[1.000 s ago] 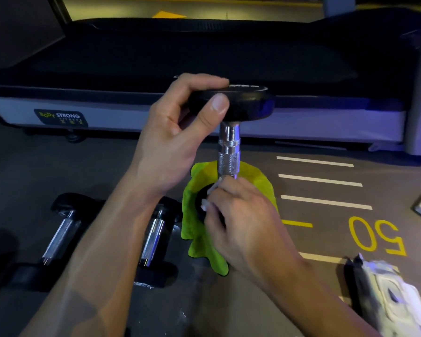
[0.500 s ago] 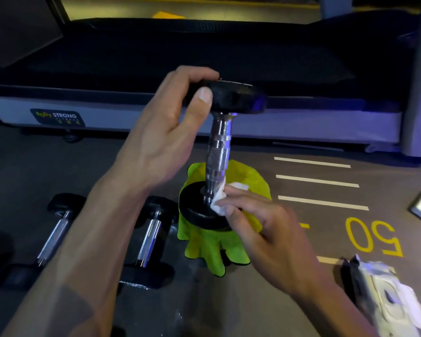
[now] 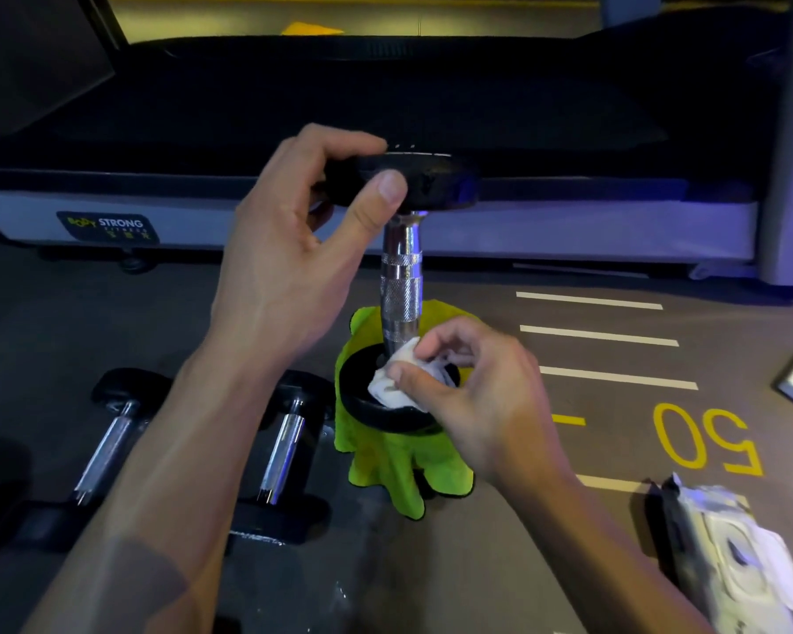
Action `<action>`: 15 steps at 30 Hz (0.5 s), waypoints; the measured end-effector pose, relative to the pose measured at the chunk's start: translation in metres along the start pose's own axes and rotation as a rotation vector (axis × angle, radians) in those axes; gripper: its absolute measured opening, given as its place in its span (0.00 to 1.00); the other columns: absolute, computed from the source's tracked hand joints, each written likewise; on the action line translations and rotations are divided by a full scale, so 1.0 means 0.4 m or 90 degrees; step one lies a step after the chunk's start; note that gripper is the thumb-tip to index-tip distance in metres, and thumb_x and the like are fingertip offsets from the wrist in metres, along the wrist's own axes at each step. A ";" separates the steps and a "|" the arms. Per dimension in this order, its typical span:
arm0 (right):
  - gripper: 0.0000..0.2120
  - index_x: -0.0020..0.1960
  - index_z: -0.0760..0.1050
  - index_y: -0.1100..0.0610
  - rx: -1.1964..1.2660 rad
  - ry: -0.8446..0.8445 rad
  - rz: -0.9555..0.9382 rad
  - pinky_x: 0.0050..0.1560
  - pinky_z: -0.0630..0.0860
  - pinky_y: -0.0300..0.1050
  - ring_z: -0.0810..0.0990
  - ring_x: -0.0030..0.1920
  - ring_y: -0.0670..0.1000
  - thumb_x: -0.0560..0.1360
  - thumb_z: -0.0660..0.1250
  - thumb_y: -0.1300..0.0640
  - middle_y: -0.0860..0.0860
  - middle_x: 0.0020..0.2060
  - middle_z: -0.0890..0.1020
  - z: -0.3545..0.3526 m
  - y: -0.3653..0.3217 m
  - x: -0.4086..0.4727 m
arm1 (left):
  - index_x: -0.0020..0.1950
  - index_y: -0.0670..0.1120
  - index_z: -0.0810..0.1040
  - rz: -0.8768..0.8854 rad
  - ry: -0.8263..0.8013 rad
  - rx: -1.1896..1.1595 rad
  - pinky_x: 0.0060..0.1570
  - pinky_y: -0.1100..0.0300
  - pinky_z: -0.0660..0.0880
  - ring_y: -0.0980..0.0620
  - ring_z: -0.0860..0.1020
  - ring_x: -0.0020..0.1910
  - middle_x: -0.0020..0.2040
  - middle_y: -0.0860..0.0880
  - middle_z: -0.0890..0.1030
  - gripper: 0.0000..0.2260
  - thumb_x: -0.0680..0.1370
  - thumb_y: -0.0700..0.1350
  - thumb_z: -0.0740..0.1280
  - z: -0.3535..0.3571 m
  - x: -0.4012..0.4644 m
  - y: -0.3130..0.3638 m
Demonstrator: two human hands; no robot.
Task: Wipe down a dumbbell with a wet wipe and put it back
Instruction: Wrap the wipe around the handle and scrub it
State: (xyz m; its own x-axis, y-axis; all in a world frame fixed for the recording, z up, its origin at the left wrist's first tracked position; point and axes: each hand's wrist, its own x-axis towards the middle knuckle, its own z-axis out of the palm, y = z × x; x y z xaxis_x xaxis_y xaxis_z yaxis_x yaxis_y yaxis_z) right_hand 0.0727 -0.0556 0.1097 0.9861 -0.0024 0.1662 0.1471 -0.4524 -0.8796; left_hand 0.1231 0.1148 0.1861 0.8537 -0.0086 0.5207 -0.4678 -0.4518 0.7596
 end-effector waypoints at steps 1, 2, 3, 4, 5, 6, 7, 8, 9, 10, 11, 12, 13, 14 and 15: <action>0.10 0.42 0.79 0.51 0.008 0.014 0.003 0.43 0.75 0.34 0.82 0.44 0.42 0.70 0.81 0.51 0.43 0.39 0.85 0.006 0.002 0.001 | 0.63 0.55 0.78 -0.003 0.001 -0.011 0.60 0.59 0.76 0.53 0.82 0.58 0.59 0.50 0.82 0.10 0.84 0.55 0.68 -0.001 -0.001 -0.001; 0.10 0.41 0.80 0.52 0.023 0.024 0.001 0.43 0.75 0.34 0.83 0.43 0.42 0.71 0.80 0.51 0.43 0.38 0.85 0.010 0.007 0.002 | 0.63 0.55 0.78 -0.005 0.001 -0.023 0.60 0.58 0.76 0.53 0.82 0.58 0.59 0.49 0.82 0.09 0.84 0.55 0.68 -0.001 -0.002 -0.004; 0.09 0.41 0.80 0.52 0.043 0.032 -0.003 0.42 0.75 0.33 0.83 0.42 0.42 0.72 0.80 0.52 0.42 0.38 0.86 0.013 0.011 0.003 | 0.63 0.55 0.78 -0.005 -0.002 -0.032 0.59 0.58 0.76 0.53 0.82 0.58 0.59 0.49 0.82 0.09 0.84 0.54 0.68 -0.002 -0.002 -0.006; 0.08 0.40 0.80 0.53 0.057 0.037 -0.002 0.42 0.75 0.32 0.82 0.41 0.41 0.72 0.79 0.54 0.40 0.38 0.86 0.016 0.017 0.006 | 0.63 0.55 0.78 -0.004 -0.004 -0.040 0.57 0.59 0.75 0.54 0.81 0.56 0.59 0.48 0.82 0.09 0.84 0.54 0.67 -0.004 -0.002 -0.010; 0.08 0.39 0.80 0.53 0.073 0.042 -0.001 0.43 0.74 0.32 0.82 0.40 0.41 0.73 0.78 0.56 0.39 0.37 0.86 0.021 0.019 0.010 | 0.63 0.55 0.77 -0.005 -0.004 -0.047 0.56 0.61 0.74 0.55 0.81 0.55 0.58 0.47 0.81 0.08 0.84 0.53 0.67 -0.005 -0.001 -0.013; 0.08 0.39 0.80 0.53 0.100 0.054 -0.002 0.44 0.76 0.35 0.82 0.39 0.42 0.74 0.77 0.57 0.40 0.38 0.86 0.025 0.021 0.013 | 0.63 0.55 0.77 -0.005 -0.003 -0.056 0.55 0.62 0.73 0.56 0.80 0.53 0.58 0.47 0.81 0.08 0.84 0.52 0.67 -0.006 -0.001 -0.016; 0.08 0.39 0.79 0.52 0.146 0.080 -0.001 0.46 0.79 0.41 0.82 0.40 0.45 0.74 0.76 0.58 0.43 0.39 0.86 0.029 0.021 0.019 | 0.62 0.54 0.77 -0.006 -0.001 -0.068 0.54 0.64 0.72 0.57 0.79 0.52 0.57 0.48 0.81 0.07 0.85 0.51 0.67 -0.007 0.000 -0.019; 0.09 0.39 0.79 0.52 0.207 0.119 0.000 0.47 0.81 0.49 0.84 0.42 0.51 0.75 0.75 0.60 0.46 0.40 0.87 0.032 0.018 0.028 | 0.62 0.53 0.77 -0.008 0.002 -0.080 0.55 0.64 0.72 0.58 0.79 0.52 0.56 0.50 0.80 0.07 0.85 0.50 0.67 -0.007 0.000 -0.021; 0.09 0.40 0.79 0.51 0.257 0.161 -0.001 0.48 0.81 0.54 0.85 0.44 0.55 0.76 0.74 0.60 0.48 0.41 0.87 0.034 0.014 0.039 | 0.62 0.53 0.77 -0.008 0.005 -0.090 0.55 0.64 0.73 0.59 0.79 0.51 0.55 0.52 0.80 0.07 0.85 0.50 0.67 -0.007 0.000 -0.024; 0.08 0.42 0.79 0.50 0.283 0.189 -0.008 0.48 0.81 0.55 0.86 0.46 0.55 0.77 0.74 0.60 0.48 0.42 0.87 0.036 0.011 0.051 | 0.62 0.53 0.77 -0.009 0.007 -0.096 0.55 0.64 0.73 0.59 0.79 0.51 0.55 0.53 0.80 0.07 0.85 0.49 0.67 -0.007 -0.001 -0.026; 0.06 0.45 0.80 0.49 0.283 0.192 -0.022 0.48 0.82 0.52 0.86 0.47 0.53 0.78 0.73 0.58 0.47 0.43 0.87 0.041 0.006 0.057 | 0.62 0.52 0.77 -0.010 0.007 -0.100 0.55 0.64 0.72 0.60 0.78 0.50 0.54 0.53 0.80 0.07 0.85 0.49 0.67 -0.007 -0.002 -0.027; 0.03 0.49 0.82 0.49 0.274 0.171 -0.034 0.48 0.82 0.50 0.86 0.47 0.52 0.79 0.72 0.57 0.47 0.44 0.87 0.049 0.003 0.056 | 0.62 0.52 0.77 -0.012 0.006 -0.104 0.54 0.65 0.72 0.60 0.78 0.49 0.53 0.54 0.80 0.07 0.85 0.49 0.67 -0.008 -0.002 -0.028; 0.03 0.53 0.82 0.48 0.251 0.137 -0.042 0.49 0.82 0.50 0.86 0.47 0.52 0.79 0.72 0.55 0.46 0.45 0.87 0.059 0.003 0.045 | 0.62 0.51 0.77 -0.014 0.005 -0.108 0.53 0.66 0.71 0.62 0.77 0.47 0.52 0.55 0.79 0.07 0.85 0.49 0.67 -0.007 -0.002 -0.029; 0.06 0.56 0.82 0.48 0.211 0.103 -0.051 0.50 0.82 0.52 0.86 0.47 0.52 0.79 0.72 0.53 0.46 0.46 0.87 0.067 0.007 0.026 | 0.63 0.51 0.77 -0.016 0.006 -0.109 0.51 0.68 0.70 0.63 0.76 0.45 0.51 0.56 0.79 0.07 0.85 0.49 0.67 -0.007 -0.002 -0.029; 0.07 0.57 0.82 0.48 0.159 0.076 -0.064 0.50 0.82 0.52 0.86 0.47 0.51 0.79 0.72 0.52 0.46 0.46 0.87 0.072 0.012 0.009 | 0.63 0.50 0.77 -0.017 0.009 -0.108 0.50 0.70 0.69 0.65 0.75 0.43 0.50 0.56 0.78 0.08 0.85 0.49 0.67 -0.008 -0.003 -0.030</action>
State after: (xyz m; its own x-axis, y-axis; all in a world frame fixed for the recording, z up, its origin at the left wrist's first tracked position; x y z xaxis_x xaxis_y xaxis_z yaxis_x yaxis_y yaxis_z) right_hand 0.0792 -0.0322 0.0933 0.9514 -0.0804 0.2971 0.2735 -0.2223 -0.9358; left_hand 0.1271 0.1231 0.1777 0.8637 0.0138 0.5039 -0.4781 -0.2946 0.8275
